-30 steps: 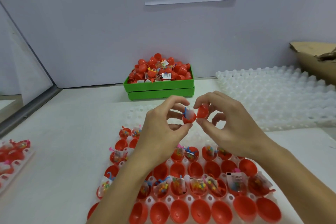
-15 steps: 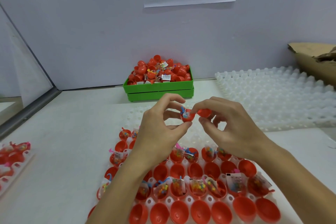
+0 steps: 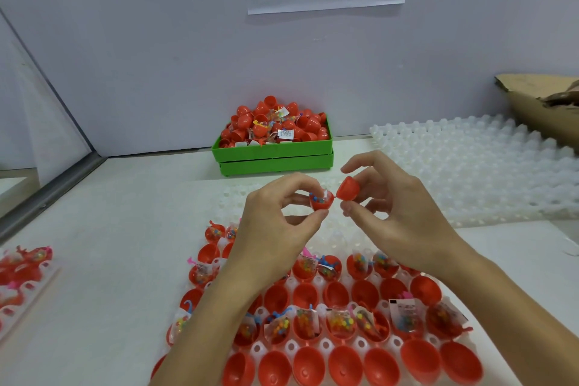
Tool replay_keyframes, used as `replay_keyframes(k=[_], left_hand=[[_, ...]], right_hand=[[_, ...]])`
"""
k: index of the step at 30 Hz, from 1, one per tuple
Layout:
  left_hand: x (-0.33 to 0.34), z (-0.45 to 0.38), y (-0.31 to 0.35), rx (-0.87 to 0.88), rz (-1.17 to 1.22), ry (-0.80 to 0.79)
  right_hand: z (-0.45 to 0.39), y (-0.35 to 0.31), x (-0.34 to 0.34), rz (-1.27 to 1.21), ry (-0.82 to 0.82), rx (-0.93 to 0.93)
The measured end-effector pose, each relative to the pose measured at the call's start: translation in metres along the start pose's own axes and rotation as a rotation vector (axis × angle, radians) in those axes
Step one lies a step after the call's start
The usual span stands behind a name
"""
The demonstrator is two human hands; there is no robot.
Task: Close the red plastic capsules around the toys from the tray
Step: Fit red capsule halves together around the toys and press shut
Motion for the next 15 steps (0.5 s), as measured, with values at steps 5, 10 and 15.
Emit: replay_keyframes(k=[5,10,15], left_hand=[[-0.0007,0.0006,0.0008,-0.018,0.054,0.031],[-0.0021,-0.0008,0.0004,-0.020,0.055,0.088],[0.0000,-0.0001,0.0004,0.021,0.006,0.057]], right_hand=[[-0.0010,-0.0005,-0.0022,-0.049,0.015,0.053],[-0.0017,-0.0008,-0.0041,-0.055,0.019,0.066],[-0.0007,-0.0023,-0.0040,-0.048,0.024,0.049]])
Point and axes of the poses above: each hand's wrist, its own z-axis away from the middle knuckle, its own x-axis out of the palm, y = z × x, the point moved 4 cm from there along -z, towards the middle knuckle, and after that the axes turned 11 degrees about x, right-handed, at the moved point
